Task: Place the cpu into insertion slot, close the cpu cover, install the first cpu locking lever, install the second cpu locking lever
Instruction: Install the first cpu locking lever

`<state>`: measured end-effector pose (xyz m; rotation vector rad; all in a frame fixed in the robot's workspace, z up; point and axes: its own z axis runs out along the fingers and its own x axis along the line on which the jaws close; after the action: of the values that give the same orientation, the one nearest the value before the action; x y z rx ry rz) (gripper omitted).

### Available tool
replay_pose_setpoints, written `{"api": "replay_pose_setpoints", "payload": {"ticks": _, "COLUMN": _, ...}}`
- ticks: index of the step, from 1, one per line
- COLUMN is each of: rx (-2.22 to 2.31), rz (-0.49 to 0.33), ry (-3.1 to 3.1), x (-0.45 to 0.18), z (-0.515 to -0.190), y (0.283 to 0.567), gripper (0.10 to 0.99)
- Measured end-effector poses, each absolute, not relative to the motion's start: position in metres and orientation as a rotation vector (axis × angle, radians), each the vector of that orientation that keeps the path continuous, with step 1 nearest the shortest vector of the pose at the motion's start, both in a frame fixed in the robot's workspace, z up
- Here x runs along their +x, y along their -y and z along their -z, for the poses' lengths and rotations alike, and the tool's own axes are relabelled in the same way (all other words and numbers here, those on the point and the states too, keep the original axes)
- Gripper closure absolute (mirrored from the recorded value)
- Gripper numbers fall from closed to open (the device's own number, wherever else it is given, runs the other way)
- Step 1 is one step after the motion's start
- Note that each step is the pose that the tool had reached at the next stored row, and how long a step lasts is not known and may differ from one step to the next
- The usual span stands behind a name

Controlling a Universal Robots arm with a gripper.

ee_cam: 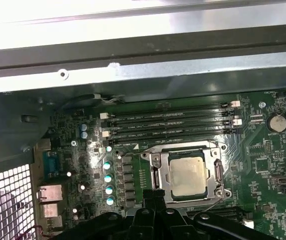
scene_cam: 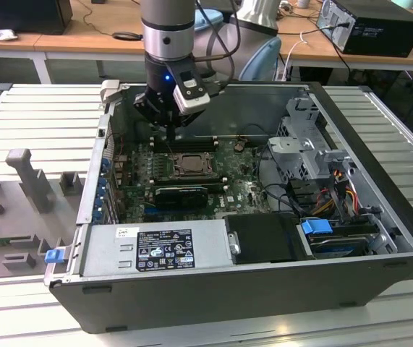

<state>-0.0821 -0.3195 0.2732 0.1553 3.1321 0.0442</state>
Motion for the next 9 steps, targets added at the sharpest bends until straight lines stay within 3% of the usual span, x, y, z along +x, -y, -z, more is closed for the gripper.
{"api": "replay_pose_setpoints", "payload": {"ticks": 9, "rx": 0.046, "rz": -0.048, "ry": -3.136, "x": -0.0931, "z": -0.2704, "y": 0.3194, "gripper": 0.980}}
